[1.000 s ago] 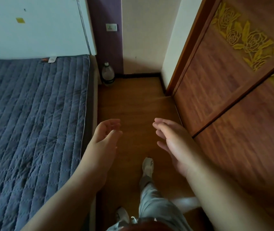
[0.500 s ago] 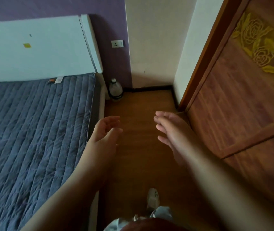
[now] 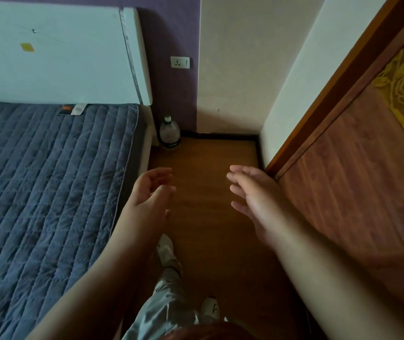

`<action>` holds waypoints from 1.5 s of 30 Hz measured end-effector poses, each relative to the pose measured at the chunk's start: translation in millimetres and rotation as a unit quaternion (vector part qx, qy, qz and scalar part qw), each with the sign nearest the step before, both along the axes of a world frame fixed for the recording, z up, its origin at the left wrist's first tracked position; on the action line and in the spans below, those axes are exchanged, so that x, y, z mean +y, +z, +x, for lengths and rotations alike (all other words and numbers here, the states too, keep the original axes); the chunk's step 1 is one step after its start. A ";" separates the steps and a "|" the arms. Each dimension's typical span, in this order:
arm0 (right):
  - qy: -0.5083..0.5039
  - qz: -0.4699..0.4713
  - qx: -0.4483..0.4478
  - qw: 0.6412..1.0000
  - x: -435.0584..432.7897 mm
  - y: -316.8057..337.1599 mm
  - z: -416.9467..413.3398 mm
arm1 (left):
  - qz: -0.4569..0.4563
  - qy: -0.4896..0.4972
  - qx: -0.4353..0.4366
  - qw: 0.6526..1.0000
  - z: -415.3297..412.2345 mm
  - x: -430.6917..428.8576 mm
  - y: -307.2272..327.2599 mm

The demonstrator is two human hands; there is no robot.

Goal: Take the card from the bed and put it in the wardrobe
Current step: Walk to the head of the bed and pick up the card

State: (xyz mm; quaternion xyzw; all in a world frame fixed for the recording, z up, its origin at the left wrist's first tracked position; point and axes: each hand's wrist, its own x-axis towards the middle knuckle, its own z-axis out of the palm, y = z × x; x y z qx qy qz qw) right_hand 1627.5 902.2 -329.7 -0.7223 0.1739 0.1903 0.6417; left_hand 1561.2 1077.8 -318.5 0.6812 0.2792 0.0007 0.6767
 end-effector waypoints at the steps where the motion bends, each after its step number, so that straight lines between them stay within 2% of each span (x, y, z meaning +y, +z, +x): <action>1: 0.001 -0.003 0.001 1.000 6.5 -0.8 10.8 | -0.005 0.003 0.000 1.000 12.9 7.3 -2.1; 13: -0.013 -0.042 -0.015 0.999 128.8 16.3 185.1 | -0.023 -0.003 -0.014 1.000 196.7 132.1 -3.3; 22: 0.040 -0.020 -0.003 0.999 228.9 19.0 272.4 | -0.040 0.051 -0.008 0.998 272.5 218.4 -9.6; 34: 0.220 0.001 0.005 0.976 349.6 4.4 421.9 | -0.033 0.215 0.002 0.976 371.4 301.1 -20.7; 40: 0.325 0.016 0.009 0.946 415.0 7.1 509.4 | -0.018 0.318 0.007 0.948 433.3 336.0 -9.1; 45: 0.412 0.023 0.034 0.910 459.7 1.4 565.7 | -0.018 0.414 0.009 0.910 468.3 358.5 -11.6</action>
